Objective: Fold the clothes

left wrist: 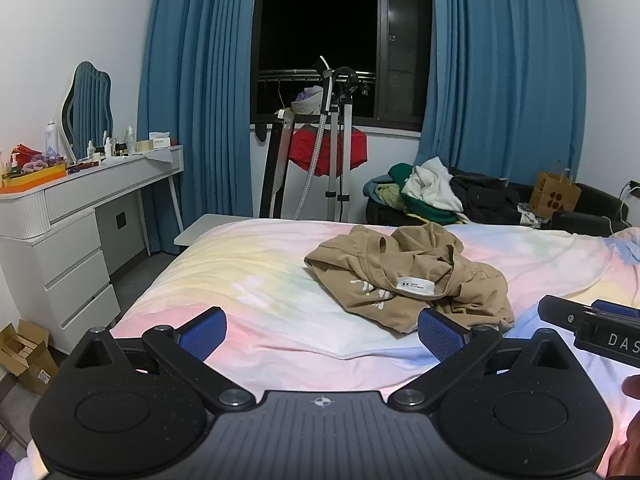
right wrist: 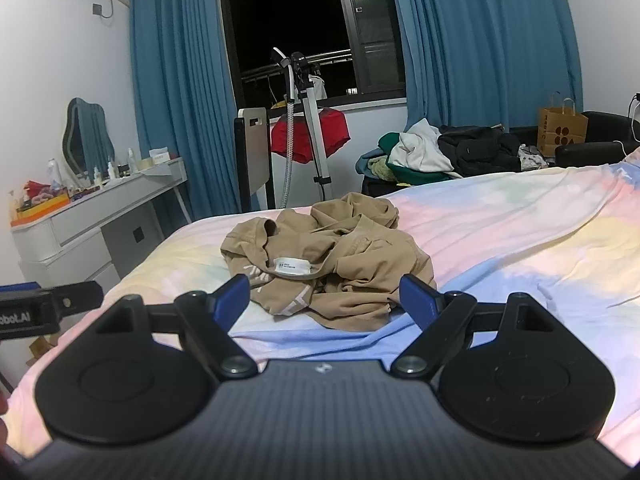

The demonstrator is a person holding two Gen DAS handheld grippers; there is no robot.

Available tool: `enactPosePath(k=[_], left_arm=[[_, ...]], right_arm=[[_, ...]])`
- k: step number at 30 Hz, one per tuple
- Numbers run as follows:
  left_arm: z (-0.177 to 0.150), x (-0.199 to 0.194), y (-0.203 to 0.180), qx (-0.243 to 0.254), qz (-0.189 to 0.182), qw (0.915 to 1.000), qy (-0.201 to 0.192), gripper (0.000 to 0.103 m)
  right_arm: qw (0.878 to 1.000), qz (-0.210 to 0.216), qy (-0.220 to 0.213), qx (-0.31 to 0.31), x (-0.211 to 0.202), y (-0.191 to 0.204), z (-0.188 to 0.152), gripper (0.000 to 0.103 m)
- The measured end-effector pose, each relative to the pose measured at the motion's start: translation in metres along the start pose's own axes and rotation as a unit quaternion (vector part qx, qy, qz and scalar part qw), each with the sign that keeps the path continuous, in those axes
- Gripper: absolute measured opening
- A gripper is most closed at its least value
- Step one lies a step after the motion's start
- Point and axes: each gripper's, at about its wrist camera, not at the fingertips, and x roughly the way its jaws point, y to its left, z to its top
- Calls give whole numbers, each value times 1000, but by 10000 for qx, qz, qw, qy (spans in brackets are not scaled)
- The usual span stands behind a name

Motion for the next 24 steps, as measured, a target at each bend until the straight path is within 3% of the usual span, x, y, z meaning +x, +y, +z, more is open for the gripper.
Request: enactPosePath(k=[24], left_arm=[[-3,2,0,29,3,10000,-42,103]], right_arm=[[10000,-83,7,-50,0,0,0,83]])
